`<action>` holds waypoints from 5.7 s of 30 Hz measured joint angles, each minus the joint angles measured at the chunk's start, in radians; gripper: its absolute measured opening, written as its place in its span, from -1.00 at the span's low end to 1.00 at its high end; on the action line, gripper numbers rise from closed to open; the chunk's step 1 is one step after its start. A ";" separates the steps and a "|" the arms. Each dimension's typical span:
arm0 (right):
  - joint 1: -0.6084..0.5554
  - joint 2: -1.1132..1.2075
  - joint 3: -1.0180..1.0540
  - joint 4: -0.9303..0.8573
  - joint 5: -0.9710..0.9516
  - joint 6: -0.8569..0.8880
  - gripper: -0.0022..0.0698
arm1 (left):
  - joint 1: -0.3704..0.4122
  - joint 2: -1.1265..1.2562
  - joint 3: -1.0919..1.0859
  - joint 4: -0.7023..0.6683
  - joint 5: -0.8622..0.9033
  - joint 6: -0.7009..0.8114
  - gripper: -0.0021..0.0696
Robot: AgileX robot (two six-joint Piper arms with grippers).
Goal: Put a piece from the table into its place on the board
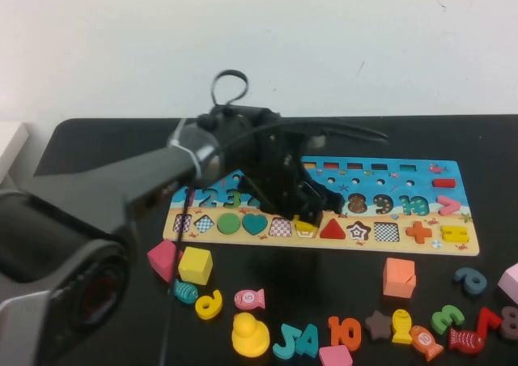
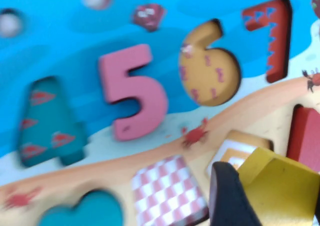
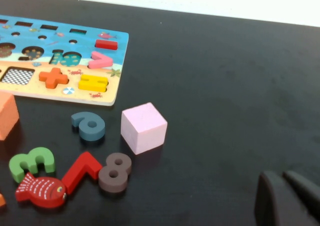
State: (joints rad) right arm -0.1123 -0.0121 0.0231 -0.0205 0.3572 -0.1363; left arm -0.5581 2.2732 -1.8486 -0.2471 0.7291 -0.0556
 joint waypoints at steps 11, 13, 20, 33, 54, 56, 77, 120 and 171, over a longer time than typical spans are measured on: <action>0.000 0.000 0.000 0.000 0.000 0.000 -0.89 | -0.011 0.084 -0.088 -0.004 0.021 0.000 -0.07; 0.000 0.000 0.000 0.000 0.000 0.000 -0.89 | -0.011 0.084 -0.088 0.005 0.021 0.000 -0.07; 0.000 0.000 0.000 0.000 0.000 0.000 -0.89 | -0.013 0.084 -0.090 0.028 0.028 -0.001 -0.07; 0.000 0.000 0.000 0.000 0.000 0.000 -0.89 | -0.013 0.084 -0.096 0.046 0.045 -0.012 -0.07; 0.000 0.000 0.000 0.000 0.000 0.000 -0.89 | -0.017 0.084 -0.096 0.067 0.052 -0.012 -0.08; 0.000 0.000 0.000 0.000 0.000 0.000 -0.89 | -0.017 0.084 -0.098 0.065 0.053 -0.008 -0.08; 0.000 0.000 0.000 0.000 0.000 0.000 -0.89 | -0.017 0.084 -0.098 0.034 0.067 0.041 -0.06; 0.000 0.000 0.000 0.000 0.000 0.000 -0.89 | -0.017 0.053 -0.098 0.058 0.036 0.061 -0.92; 0.000 0.000 0.000 0.000 0.000 0.000 -0.89 | -0.019 -0.921 0.049 0.609 0.156 -0.001 -0.94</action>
State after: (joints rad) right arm -0.1123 -0.0121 0.0231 -0.0205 0.3572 -0.1363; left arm -0.5769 1.3522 -1.7997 0.3622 0.8854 -0.0569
